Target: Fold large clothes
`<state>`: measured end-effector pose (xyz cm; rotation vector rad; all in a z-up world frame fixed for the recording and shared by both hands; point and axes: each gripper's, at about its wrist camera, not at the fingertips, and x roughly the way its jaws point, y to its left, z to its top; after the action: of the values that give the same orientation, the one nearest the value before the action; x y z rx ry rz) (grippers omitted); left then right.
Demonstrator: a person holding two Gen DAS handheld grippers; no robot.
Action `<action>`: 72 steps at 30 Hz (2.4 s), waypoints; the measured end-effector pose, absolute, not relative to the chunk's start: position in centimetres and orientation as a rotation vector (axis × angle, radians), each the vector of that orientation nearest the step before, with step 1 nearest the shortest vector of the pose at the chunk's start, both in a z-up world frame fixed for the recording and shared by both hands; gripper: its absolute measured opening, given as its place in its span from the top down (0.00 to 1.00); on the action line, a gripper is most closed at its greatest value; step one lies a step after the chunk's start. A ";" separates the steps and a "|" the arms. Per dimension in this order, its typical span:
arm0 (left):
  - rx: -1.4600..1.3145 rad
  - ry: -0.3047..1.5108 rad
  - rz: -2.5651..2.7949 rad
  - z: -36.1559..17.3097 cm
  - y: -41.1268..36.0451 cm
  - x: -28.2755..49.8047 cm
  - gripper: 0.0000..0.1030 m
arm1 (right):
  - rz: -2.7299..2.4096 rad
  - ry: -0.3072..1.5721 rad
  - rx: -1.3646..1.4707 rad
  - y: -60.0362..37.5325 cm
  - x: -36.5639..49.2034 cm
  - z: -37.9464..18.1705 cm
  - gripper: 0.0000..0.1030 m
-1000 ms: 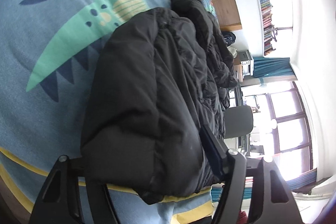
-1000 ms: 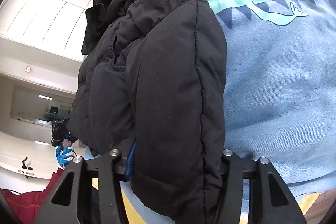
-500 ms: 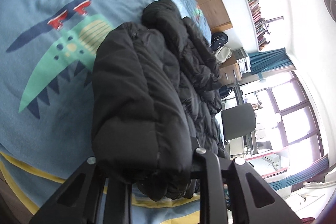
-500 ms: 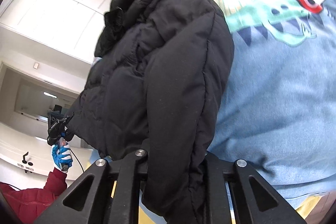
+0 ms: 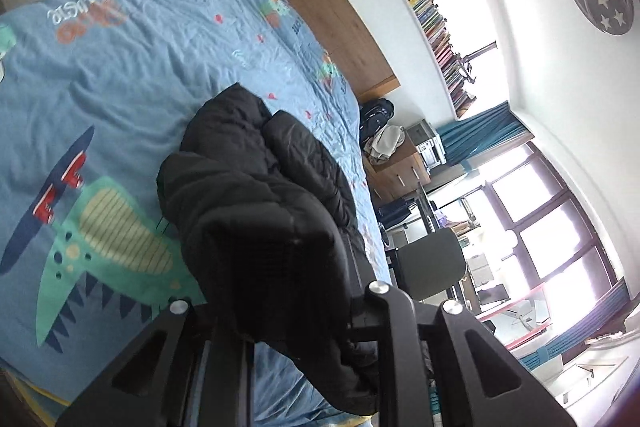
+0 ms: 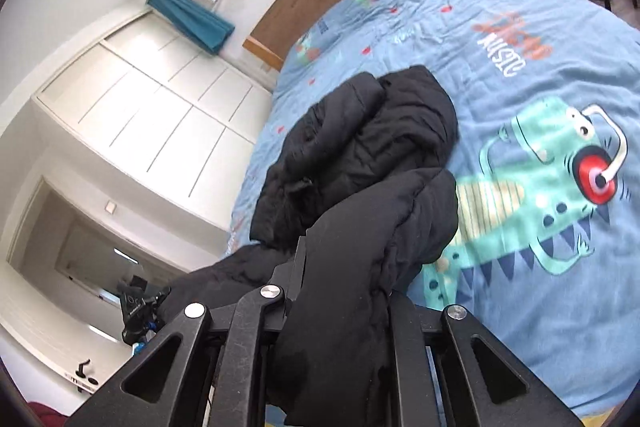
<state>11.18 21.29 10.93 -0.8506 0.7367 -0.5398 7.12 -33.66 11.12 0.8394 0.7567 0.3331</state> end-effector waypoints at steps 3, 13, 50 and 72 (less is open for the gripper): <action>-0.835 0.703 -0.532 13.8 20.9 14.8 0.83 | 0.280 0.724 0.892 -35.0 9.8 12.9 0.87; -0.852 0.699 -0.422 16.9 19.1 30.7 0.83 | 0.092 0.722 0.995 -38.3 24.1 13.0 0.87; -0.769 0.833 -0.242 11.3 14.2 49.7 0.30 | -0.116 0.837 1.230 -41.5 40.4 3.3 0.17; -0.207 0.830 -0.345 8.1 1.0 30.3 0.30 | 0.159 0.796 0.400 -23.3 28.3 11.9 0.14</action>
<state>30.33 1.00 8.13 -0.2066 0.8297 -0.3453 28.32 -23.31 11.87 0.3998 0.7958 0.1590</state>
